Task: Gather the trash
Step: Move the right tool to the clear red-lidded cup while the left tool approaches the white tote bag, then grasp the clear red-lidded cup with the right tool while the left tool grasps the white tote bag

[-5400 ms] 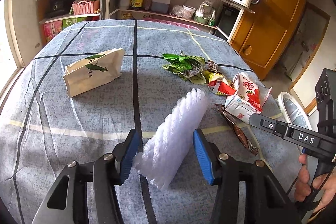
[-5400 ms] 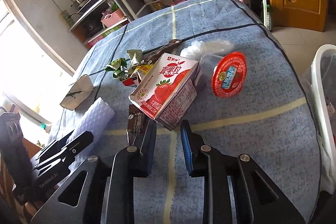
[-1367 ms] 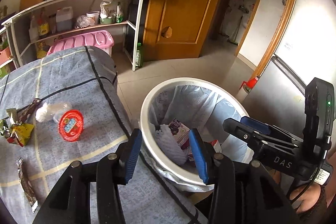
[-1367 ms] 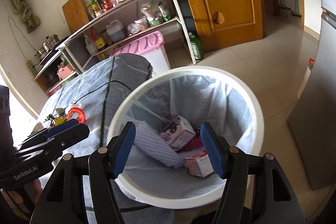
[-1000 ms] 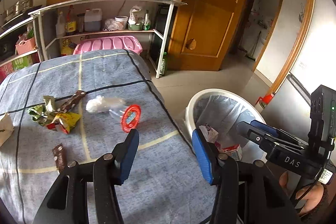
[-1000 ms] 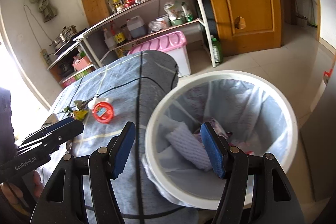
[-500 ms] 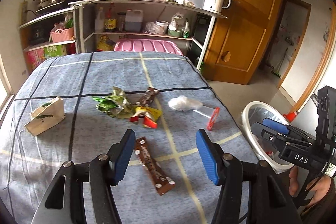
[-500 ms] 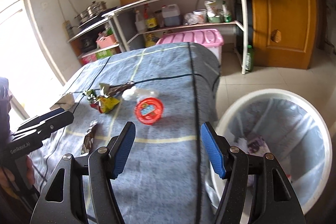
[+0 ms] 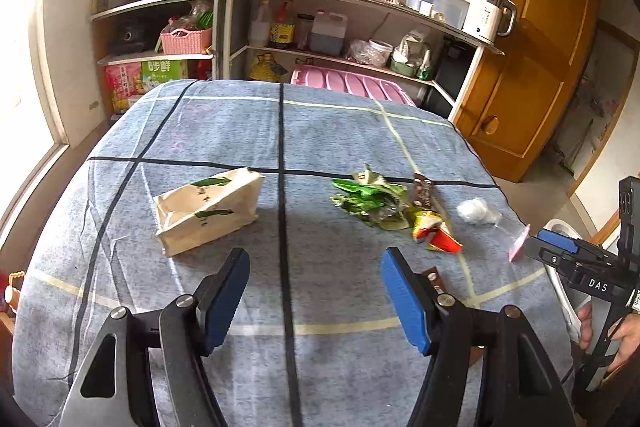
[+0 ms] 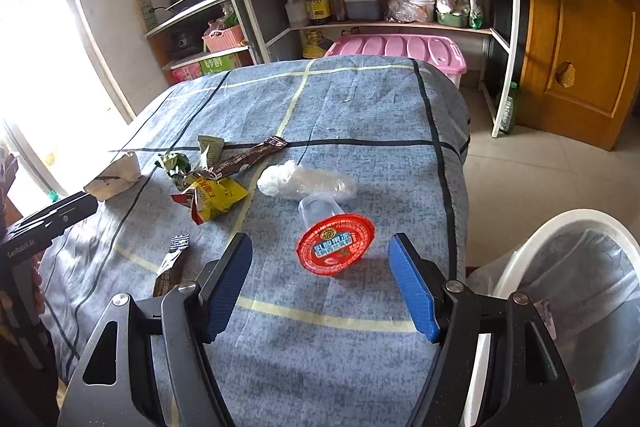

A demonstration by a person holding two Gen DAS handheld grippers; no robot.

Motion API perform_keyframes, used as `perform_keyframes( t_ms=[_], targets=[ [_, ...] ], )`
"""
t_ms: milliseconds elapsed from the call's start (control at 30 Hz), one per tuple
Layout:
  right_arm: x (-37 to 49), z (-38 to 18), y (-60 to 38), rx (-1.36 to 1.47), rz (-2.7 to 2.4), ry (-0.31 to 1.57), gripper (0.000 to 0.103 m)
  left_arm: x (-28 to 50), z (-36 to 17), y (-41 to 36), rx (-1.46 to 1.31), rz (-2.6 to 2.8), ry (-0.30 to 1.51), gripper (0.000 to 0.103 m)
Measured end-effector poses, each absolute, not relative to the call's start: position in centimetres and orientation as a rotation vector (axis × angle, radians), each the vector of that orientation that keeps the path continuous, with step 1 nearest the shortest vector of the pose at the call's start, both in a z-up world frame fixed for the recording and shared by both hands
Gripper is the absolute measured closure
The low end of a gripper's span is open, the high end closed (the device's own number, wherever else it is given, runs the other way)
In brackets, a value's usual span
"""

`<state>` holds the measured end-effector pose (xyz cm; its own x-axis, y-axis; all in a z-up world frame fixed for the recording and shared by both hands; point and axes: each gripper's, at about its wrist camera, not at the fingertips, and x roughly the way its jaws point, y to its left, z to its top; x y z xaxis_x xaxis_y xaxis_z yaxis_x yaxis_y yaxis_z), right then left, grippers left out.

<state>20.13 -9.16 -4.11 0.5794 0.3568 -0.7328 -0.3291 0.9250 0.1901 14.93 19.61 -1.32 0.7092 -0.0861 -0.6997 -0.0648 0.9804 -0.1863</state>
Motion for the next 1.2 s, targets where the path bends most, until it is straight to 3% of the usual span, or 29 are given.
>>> perform_keyframes(
  t_ms=[167, 633, 1067, 1200],
  targets=[
    [21.6, -4.6, -8.9, 0.04, 0.398, 0.892, 0.032, 15.6, -1.9, 23.5, -0.226, 0.05, 0.784, 0.026],
    [23.7, -6.1, -8.1, 0.034, 0.401, 0.937, 0.032, 19.6, -3.4, 28.0, -0.194, 0.049, 0.828, 0.025],
    [24.0, -6.5, -8.2, 0.074, 0.426, 0.949, 0.032, 21.9, -5.0, 26.4, -0.124, -0.02, 0.872, 0.025],
    [24.0, -6.6, -8.5, 0.093, 0.425, 0.948, 0.046, 21.9, -4.8, 26.6, -0.145, -0.014, 0.854, 0.033]
  ],
)
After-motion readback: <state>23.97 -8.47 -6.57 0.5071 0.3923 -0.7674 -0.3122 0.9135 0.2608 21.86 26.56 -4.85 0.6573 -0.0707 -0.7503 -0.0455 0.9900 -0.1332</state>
